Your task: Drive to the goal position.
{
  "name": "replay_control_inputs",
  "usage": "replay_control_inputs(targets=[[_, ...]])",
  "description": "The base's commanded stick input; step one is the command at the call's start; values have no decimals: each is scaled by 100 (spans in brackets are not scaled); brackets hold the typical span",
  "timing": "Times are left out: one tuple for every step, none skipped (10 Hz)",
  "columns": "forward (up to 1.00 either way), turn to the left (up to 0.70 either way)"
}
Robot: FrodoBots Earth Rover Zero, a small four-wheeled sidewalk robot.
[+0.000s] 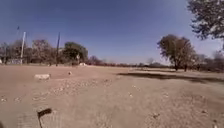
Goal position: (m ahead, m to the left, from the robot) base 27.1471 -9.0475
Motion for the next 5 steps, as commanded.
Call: replay_control_inputs(targets=[[50, -4], [50, -28], [50, -50], [50, -50], [50, -50]])
